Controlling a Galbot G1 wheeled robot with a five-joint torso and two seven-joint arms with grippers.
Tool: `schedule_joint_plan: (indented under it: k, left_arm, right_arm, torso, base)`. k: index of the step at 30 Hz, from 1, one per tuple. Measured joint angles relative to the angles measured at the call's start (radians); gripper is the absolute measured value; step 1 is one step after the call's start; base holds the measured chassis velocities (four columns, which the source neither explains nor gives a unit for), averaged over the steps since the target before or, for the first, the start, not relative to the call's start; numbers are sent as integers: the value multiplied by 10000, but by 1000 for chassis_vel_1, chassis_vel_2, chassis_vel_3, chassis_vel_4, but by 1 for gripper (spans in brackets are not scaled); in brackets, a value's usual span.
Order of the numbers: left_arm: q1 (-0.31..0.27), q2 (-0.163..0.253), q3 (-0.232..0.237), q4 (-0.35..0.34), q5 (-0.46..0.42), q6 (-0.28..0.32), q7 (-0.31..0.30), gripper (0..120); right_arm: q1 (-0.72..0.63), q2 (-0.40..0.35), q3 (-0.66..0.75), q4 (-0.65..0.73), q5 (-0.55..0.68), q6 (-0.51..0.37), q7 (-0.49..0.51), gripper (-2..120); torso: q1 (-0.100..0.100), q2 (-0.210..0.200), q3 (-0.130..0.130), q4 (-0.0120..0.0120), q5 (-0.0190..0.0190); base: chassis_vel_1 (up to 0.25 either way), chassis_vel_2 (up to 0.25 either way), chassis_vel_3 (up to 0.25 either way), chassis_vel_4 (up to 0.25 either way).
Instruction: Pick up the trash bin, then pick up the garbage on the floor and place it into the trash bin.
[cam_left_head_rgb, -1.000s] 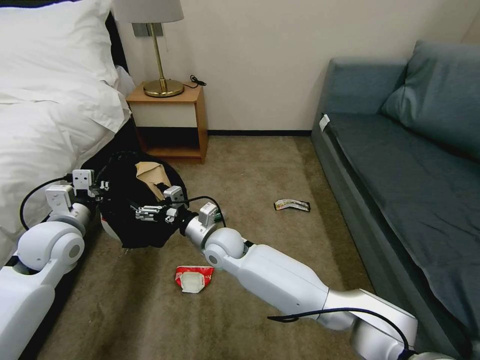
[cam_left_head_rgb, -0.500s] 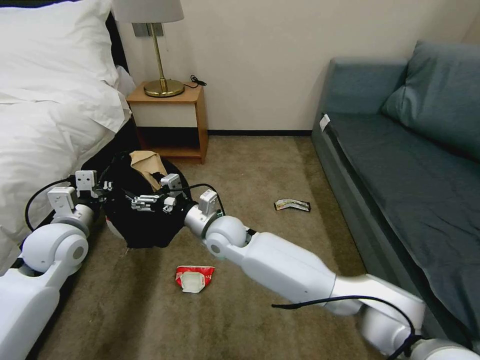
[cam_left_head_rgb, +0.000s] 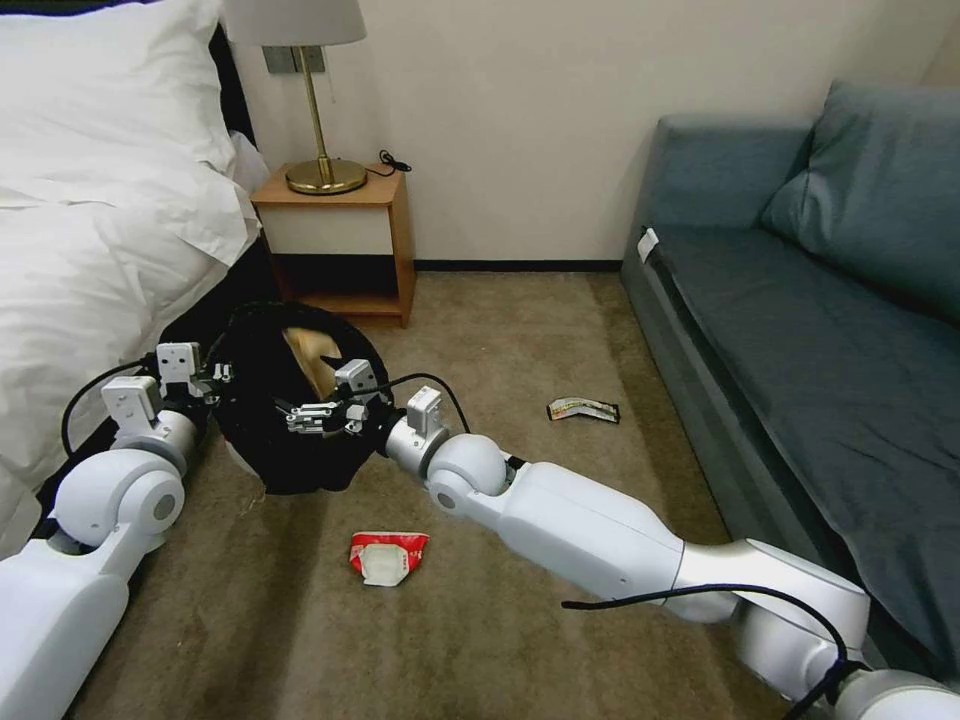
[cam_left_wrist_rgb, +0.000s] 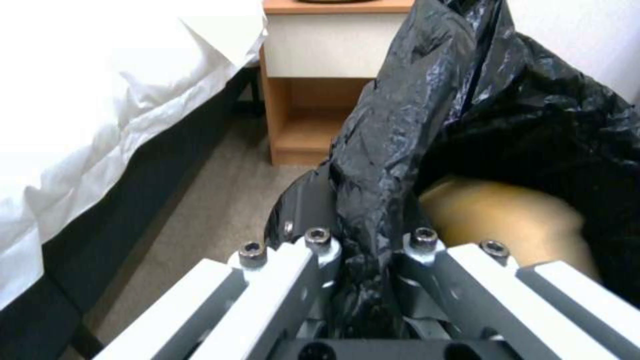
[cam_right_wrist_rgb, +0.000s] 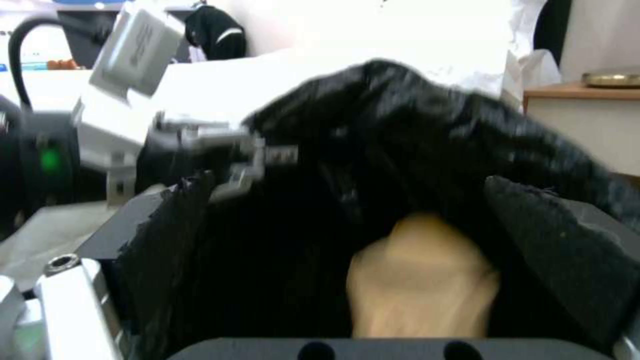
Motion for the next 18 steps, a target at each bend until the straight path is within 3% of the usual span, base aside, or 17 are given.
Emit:
schedule_joint_plan:
  k: [10,16,17,18]
  left_arm:
    - [-10,-146,-5,114,169,0,69,4]
    - [-46,43,-152,204,318,-19,66,4]
    - [-42,100,-206,231,395,-41,66,4]
    - [-42,100,-206,231,395,-41,66,4]
  right_arm:
    - [97,54,357,85,-73,-2,458,100]
    - [-452,-247,1054,465,80,-454,1559,100]
    - [-773,-319,1363,607,143,-892,2579,100]
    - [-773,-319,1363,607,143,-892,2579,100]
  torso:
    - [0,0,0,0,-1]
    - [0,1,0,-4,2]
    - [0,0,0,-2,0]
    - [0,0,0,-2,0]
  base:
    - [0,0,0,0]
    - [0,0,0,0]
    - [0,0,0,0]
    - [0,0,0,0]
